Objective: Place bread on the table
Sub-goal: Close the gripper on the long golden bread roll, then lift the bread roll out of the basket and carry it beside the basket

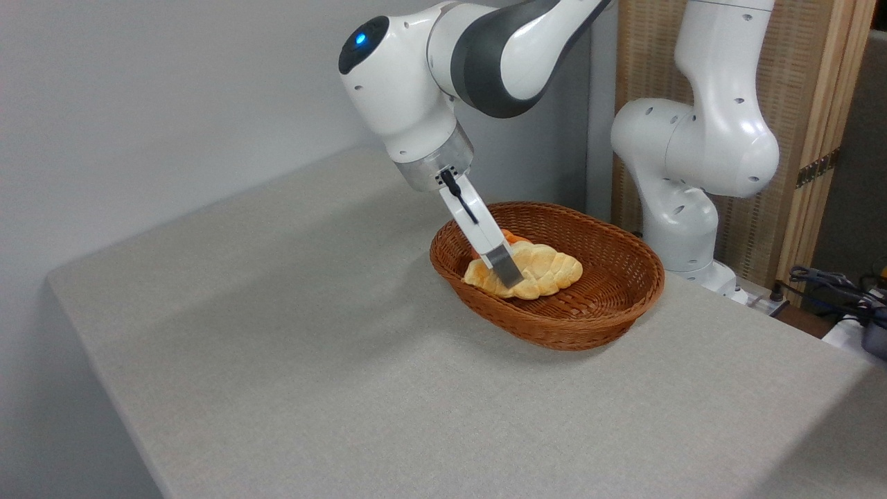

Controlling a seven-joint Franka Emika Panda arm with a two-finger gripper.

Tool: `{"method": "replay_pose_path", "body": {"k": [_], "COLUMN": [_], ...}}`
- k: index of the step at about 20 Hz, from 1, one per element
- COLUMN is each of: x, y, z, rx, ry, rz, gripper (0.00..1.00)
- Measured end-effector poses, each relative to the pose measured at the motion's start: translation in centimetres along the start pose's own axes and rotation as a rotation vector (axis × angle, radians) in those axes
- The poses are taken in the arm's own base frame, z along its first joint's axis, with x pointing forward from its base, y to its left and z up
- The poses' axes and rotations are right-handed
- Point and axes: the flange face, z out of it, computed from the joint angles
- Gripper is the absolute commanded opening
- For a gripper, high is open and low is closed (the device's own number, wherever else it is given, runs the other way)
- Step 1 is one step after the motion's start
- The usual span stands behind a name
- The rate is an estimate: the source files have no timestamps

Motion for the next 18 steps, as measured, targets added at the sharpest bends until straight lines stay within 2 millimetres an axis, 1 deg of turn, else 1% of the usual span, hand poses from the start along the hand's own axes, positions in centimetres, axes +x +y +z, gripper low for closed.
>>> {"method": "replay_pose_path", "body": {"k": [2,6,8,12,14,15,16,18], "x": [-0.1,-0.5,-0.4,0.3,1.0,1.4,1.9,2.8], "y": [0.3,1.2,1.5,2.1,1.8,1.4,1.0,-0.2], "z": [-0.7,-3.2,-5.2,-9.9,-12.1,-12.9,-13.4,-14.0], "rx": [-0.001,0.007,0.026,0.092,0.159,0.194,0.225,0.264], "ry": [-0.001,0.001,0.031,0.136,0.204,0.238,0.272,0.343], "rz": [0.0,0.002,0.004,0.016,0.021,0.022,0.022,0.016], "gripper": [0.11,0.14,0.15,0.16,0.17,0.17,0.19,0.31]}}
